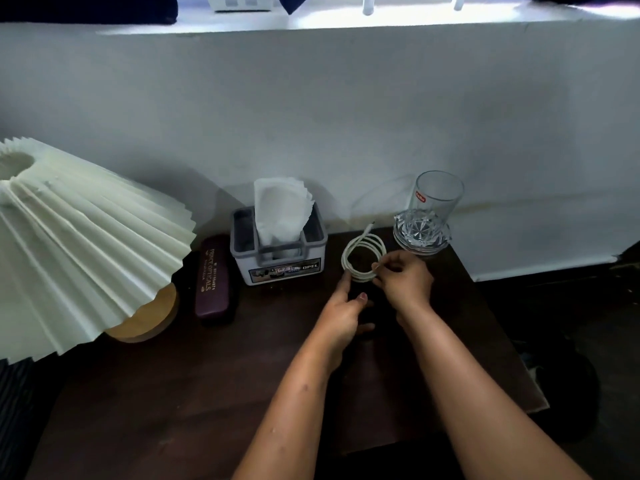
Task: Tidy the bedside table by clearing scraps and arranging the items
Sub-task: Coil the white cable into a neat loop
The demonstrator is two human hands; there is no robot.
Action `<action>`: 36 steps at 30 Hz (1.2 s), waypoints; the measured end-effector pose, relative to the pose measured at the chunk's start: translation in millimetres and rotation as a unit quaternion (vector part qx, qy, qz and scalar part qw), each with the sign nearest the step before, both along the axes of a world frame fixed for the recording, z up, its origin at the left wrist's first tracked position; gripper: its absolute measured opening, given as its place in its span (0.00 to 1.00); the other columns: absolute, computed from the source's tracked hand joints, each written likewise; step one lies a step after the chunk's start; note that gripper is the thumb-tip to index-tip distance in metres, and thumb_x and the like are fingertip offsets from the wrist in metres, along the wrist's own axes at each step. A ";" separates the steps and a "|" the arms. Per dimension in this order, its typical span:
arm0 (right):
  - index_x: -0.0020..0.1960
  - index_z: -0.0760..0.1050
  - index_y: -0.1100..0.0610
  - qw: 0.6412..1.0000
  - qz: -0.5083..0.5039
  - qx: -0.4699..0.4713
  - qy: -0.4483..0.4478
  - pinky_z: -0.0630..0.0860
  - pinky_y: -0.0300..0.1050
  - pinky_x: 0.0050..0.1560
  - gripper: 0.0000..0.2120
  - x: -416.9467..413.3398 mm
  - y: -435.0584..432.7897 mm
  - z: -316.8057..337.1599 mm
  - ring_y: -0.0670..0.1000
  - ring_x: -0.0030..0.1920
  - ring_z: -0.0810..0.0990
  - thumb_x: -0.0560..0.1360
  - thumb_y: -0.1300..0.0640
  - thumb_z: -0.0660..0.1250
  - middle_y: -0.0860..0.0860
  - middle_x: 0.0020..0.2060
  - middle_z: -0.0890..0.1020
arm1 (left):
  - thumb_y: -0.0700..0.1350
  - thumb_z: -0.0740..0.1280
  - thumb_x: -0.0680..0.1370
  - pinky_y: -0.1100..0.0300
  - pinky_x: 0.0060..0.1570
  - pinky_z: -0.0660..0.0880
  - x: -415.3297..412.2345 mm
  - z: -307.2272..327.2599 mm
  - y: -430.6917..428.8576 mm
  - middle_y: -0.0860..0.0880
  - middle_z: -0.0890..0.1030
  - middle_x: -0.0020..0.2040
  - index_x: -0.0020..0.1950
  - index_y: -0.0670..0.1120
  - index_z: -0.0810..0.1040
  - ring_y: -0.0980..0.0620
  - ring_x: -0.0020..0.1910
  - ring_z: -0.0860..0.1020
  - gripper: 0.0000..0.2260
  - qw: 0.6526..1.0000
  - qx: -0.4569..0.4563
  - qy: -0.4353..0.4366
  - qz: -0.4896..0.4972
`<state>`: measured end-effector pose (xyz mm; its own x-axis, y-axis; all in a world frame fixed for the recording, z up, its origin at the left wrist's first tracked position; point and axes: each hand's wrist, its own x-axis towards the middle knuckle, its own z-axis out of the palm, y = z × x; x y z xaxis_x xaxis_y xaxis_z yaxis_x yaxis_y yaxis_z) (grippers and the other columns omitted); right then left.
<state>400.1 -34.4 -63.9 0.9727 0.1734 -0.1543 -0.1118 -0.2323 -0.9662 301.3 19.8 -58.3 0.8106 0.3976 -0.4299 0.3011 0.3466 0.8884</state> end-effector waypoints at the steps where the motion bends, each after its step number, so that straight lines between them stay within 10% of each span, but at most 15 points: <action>1: 0.37 0.76 0.57 1.000 -0.002 -0.006 0.000 0.79 0.39 0.37 0.08 -0.6 -0.1 -3.1 0.51 0.40 0.80 0.70 0.68 0.70 0.55 0.39 0.81 | 0.37 0.57 0.80 0.65 0.35 0.76 -0.2 -1.1 0.4 0.46 0.69 0.69 0.75 0.53 0.55 0.58 0.49 0.75 0.26 1.000 0.001 0.000 -0.005; 6: 0.61 0.77 0.58 0.987 0.089 -0.114 -0.074 0.69 0.33 0.55 0.17 -4.6 -4.9 -4.1 0.49 0.55 0.79 0.72 0.64 0.68 0.56 0.57 0.81 | 0.36 0.56 0.80 0.69 0.33 0.76 -2.9 -4.6 0.9 0.45 0.67 0.72 0.75 0.52 0.54 0.55 0.55 0.74 0.26 0.999 0.013 -0.004 -0.031; 12: 0.74 0.59 0.55 0.962 0.214 -0.147 -0.086 0.59 0.39 0.71 0.33 -6.2 -3.0 -4.4 0.54 0.74 0.59 0.73 0.69 0.65 0.59 0.75 0.60 | 0.35 0.55 0.80 0.68 0.34 0.76 -6.0 -4.9 3.0 0.49 0.64 0.73 0.75 0.53 0.55 0.57 0.50 0.74 0.25 0.999 0.001 -0.019 -0.031; 20: 0.53 0.78 0.57 0.899 0.209 -0.255 -0.287 0.67 0.40 0.55 0.13 -8.7 -13.3 -12.4 0.55 0.56 0.73 0.69 0.66 0.68 0.54 0.53 0.75 | 0.35 0.54 0.80 0.68 0.34 0.76 -5.4 -4.9 2.7 0.49 0.67 0.71 0.74 0.53 0.57 0.56 0.53 0.75 0.25 0.999 -0.006 -0.020 -0.024; 36: 0.65 0.73 0.57 0.874 0.267 -0.299 -0.274 0.64 0.44 0.67 0.20 -10.2 -7.9 -11.1 0.56 0.67 0.67 0.74 0.64 0.63 0.56 0.66 0.71 | 0.35 0.54 0.80 0.66 0.38 0.76 -2.8 -5.6 0.7 0.49 0.67 0.72 0.74 0.53 0.57 0.53 0.59 0.73 0.24 1.000 -0.016 -0.016 0.007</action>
